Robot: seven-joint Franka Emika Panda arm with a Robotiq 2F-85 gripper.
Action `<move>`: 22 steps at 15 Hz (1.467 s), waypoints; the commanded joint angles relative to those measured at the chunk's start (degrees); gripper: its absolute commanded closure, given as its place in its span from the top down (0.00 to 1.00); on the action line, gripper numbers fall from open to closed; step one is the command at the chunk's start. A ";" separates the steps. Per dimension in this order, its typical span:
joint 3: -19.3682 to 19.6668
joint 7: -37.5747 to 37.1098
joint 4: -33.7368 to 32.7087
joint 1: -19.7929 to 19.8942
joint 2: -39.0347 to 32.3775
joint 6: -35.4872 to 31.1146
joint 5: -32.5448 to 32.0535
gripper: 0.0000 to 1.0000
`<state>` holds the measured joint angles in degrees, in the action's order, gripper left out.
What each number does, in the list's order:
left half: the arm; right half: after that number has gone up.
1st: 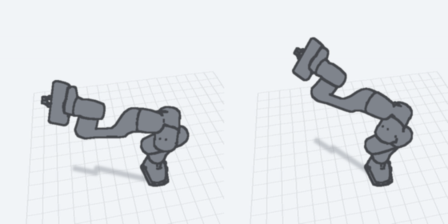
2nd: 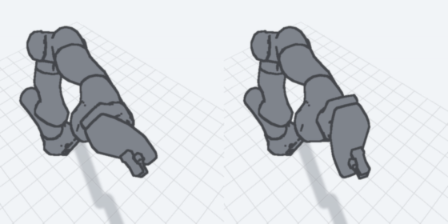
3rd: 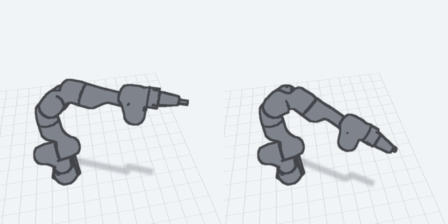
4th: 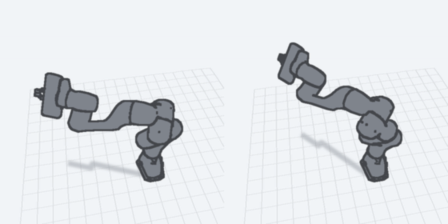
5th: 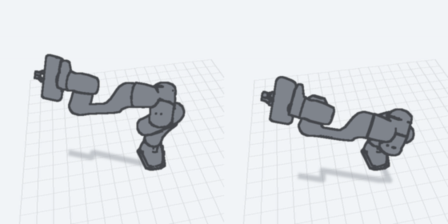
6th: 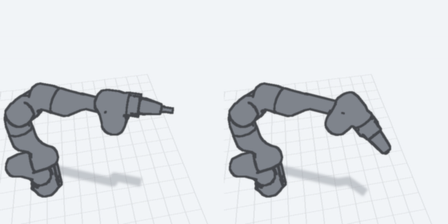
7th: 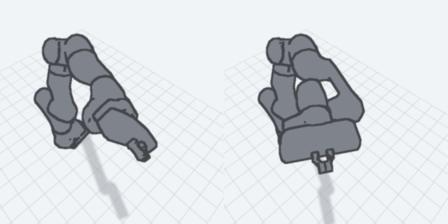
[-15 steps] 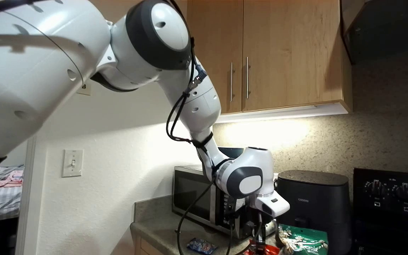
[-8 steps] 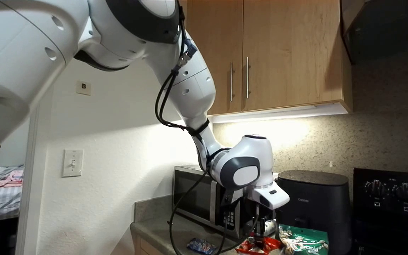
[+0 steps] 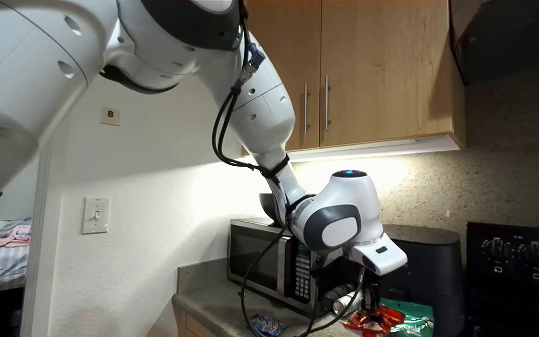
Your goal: Pick up the sachets from the countertop and put them in the plastic bowl.
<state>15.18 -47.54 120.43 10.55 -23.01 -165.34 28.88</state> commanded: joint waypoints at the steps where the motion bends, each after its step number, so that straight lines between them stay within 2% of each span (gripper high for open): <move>1: 1.42 -6.04 0.18 -0.27 -0.81 -3.16 0.29 0.00; 2: 0.84 -5.73 -1.57 0.92 -2.85 -2.99 0.54 0.00; 7: 1.98 -9.75 -7.40 0.57 -10.25 -1.88 -1.07 0.00; 14: 4.03 -16.18 -9.97 0.39 -12.79 -1.40 -1.14 0.00; 19: 2.98 -16.69 -8.42 1.58 -11.22 -2.46 -0.78 0.00; 22: -0.37 -14.49 -10.96 3.98 -13.00 0.43 -0.14 0.00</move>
<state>18.22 -62.68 111.05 11.75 -34.25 -166.86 28.79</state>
